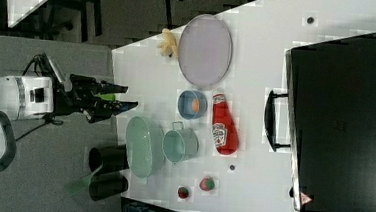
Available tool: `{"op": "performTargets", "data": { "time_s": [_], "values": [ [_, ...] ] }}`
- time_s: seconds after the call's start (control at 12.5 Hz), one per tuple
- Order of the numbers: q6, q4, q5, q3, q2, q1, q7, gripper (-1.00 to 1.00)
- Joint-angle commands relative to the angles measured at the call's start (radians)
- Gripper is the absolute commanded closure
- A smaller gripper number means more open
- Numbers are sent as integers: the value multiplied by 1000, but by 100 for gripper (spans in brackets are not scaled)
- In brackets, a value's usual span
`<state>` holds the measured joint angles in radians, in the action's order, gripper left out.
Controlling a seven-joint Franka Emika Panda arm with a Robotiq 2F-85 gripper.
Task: Pick Ketchup from the table and place it in strainer.
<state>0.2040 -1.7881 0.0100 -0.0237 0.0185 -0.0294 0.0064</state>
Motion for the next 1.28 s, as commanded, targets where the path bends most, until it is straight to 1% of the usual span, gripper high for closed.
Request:
{"op": "performTargets", "data": {
  "time_s": [0.08, 0.24, 0.4, 0.72, 1.04, 1.28],
  "values": [
    [-105, -146, -40, -61, 209, -107, 54, -58],
    [-105, -159, -40, -61, 209, -107, 52, -99],
    [-102, -196, -40, -63, 206, -106, -4, -100],
    [-35, -304, -40, -72, 201, -106, -263, -100],
    [106, -459, -40, -90, 201, -105, -591, -100],
    [266, -578, -40, -110, 193, -104, -806, -100]
  ]
}}
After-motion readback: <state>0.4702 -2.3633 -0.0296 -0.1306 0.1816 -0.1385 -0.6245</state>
